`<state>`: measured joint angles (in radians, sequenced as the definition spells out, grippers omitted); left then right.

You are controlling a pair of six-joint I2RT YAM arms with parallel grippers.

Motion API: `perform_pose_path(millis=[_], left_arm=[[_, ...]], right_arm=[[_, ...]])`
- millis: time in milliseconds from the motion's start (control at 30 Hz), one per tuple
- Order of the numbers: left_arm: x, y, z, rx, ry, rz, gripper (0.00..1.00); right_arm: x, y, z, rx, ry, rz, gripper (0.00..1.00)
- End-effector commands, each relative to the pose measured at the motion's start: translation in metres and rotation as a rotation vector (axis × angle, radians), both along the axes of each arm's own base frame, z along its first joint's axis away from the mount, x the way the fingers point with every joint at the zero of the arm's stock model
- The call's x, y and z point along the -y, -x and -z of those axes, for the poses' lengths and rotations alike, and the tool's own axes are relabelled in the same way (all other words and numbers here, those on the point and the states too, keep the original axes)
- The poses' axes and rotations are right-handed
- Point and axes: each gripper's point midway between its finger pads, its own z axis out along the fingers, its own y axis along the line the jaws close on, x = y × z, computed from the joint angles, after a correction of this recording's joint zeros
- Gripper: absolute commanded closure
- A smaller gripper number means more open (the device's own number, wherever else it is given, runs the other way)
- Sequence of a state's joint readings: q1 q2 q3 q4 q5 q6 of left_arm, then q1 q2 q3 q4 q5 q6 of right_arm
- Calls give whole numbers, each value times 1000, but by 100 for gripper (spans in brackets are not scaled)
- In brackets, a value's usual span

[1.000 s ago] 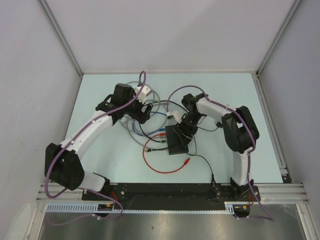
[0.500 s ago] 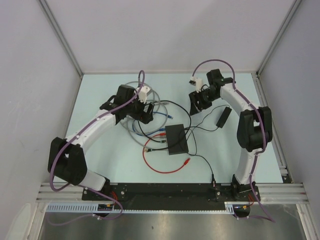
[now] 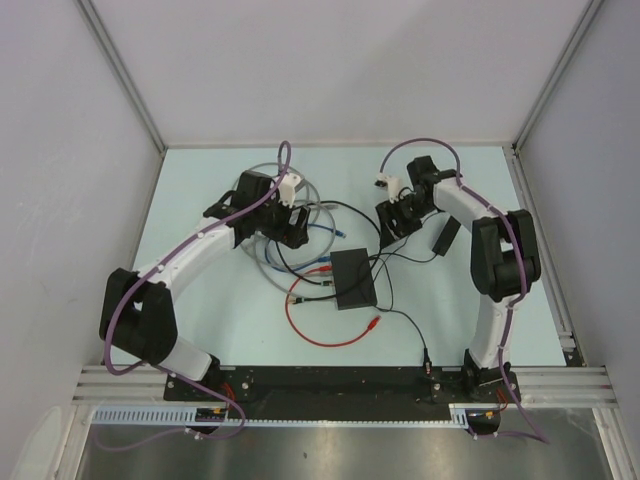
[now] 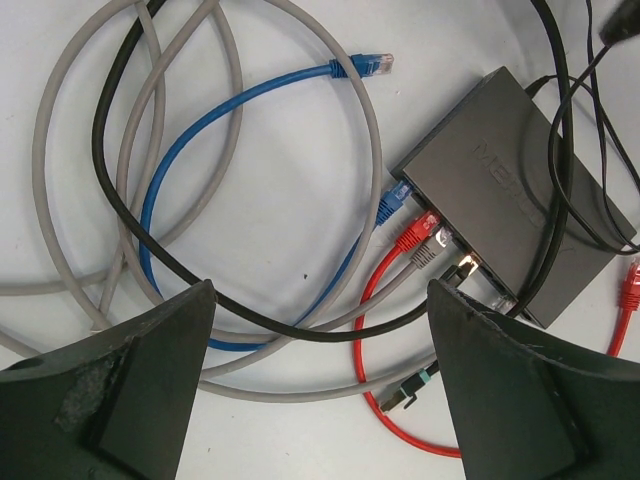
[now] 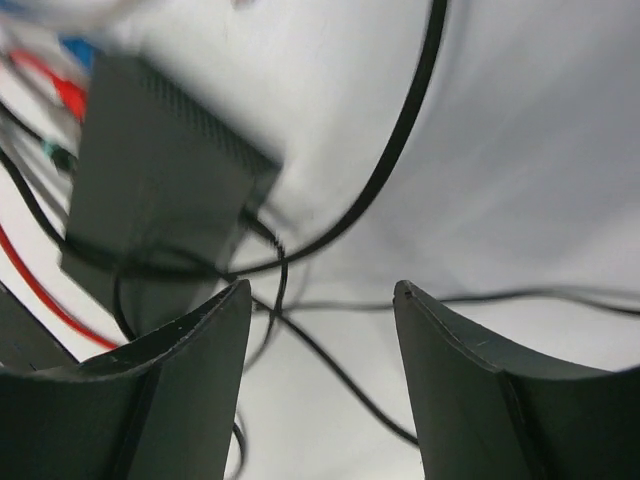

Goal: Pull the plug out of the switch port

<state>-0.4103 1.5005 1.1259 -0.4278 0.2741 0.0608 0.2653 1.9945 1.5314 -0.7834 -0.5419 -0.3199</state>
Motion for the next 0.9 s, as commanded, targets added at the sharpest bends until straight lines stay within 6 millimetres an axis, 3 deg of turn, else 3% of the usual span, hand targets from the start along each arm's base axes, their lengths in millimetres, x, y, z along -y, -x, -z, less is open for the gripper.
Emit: perform_pose_path(millis=[0,133,267,400,700,733,800,867], left_arm=[[7,-8,-16,54,37,6,8],[6,-12,-19,72,35,3,8],[6,-16,-16,73,26,-2,8],[9,-17,-15,68,35,3,8],[10,-22,-12,66,34,0,7],[11,-22,-10,64,32,1,7],[10,-23,-10,64,29,-2,7],[10,-24,-11,64,27,-2,8]], right_arm=[[6,30,-29,108,-11,-204,36],[11,46,-15,121,47,-322,37],[11,36,-4,143,92,-316,51],[14,27,10,165,156,-306,46],[20,16,27,206,234,-262,48],[21,14,28,210,237,-260,58],[25,14,28,212,251,-261,93],[31,15,21,214,251,-248,100]])
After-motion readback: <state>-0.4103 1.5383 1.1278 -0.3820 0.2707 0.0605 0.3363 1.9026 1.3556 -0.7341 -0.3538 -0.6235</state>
